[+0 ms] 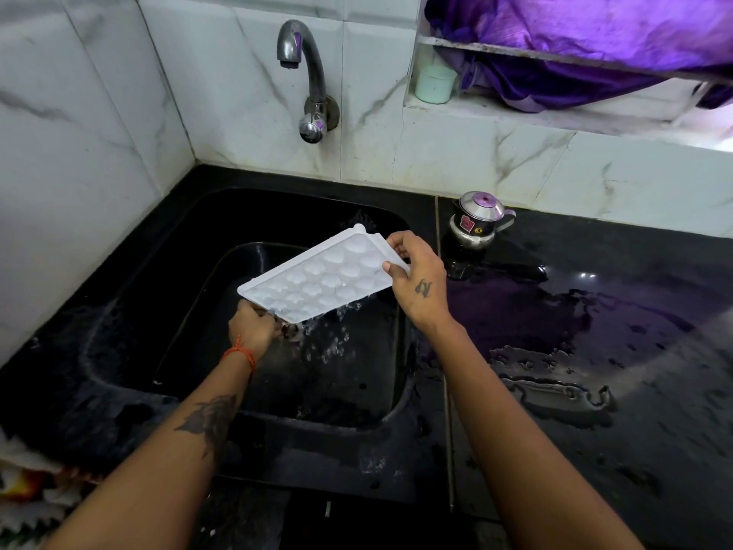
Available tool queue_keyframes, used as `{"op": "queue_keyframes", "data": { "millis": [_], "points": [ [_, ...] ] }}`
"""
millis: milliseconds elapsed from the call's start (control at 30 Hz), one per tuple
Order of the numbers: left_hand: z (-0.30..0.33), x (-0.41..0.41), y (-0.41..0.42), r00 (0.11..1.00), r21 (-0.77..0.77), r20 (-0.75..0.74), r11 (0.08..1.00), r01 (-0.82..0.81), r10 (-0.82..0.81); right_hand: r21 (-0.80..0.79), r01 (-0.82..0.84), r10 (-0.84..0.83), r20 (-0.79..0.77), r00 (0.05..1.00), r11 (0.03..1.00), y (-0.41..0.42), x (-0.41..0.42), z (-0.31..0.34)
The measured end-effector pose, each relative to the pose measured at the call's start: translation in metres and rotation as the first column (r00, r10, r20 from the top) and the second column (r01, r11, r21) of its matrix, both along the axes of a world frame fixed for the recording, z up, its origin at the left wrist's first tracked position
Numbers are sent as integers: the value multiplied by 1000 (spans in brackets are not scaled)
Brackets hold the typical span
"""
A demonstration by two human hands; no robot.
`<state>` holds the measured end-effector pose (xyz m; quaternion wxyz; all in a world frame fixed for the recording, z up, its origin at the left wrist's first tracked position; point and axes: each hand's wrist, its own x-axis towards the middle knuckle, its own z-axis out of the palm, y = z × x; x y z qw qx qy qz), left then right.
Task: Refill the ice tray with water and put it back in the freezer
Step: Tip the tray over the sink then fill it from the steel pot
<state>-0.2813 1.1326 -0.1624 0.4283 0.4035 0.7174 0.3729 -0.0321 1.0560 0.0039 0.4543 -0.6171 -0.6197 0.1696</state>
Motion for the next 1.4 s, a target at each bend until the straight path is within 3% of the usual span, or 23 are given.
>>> {"op": "queue_keyframes", "data": {
  "millis": [267,367,567,667,733,867,1033,1200,1400],
  "points": [
    [-29,-13,14,1000,38,-4,999,-15,15,40,-11,10,33,999,999,1,-1,0],
    [7,-1,-3,999,52,-41,998,-32,34,65,-15,13,35,999,998,1,-1,-1],
    [8,-2,-6,997,136,-38,989,-65,70,105,-26,23,28,999,994,2,-2,-2],
    [53,14,-29,993,152,-63,984,-90,101,119,-29,27,22,999,993,3,-1,-2],
    [66,21,-36,994,180,3,977,-111,112,133,-25,22,28,999,991,3,-1,-3],
    [73,28,-40,988,221,69,963,-153,141,175,-22,16,33,999,984,3,0,-4],
    [52,16,-30,989,281,28,948,-149,147,221,-24,16,35,999,975,4,1,-4],
    [79,28,-40,983,338,75,923,-184,169,255,-11,5,21,1000,967,4,1,-6],
    [83,25,-42,983,367,14,914,-175,183,244,4,-6,7,1000,970,3,1,-6]
  ]
}}
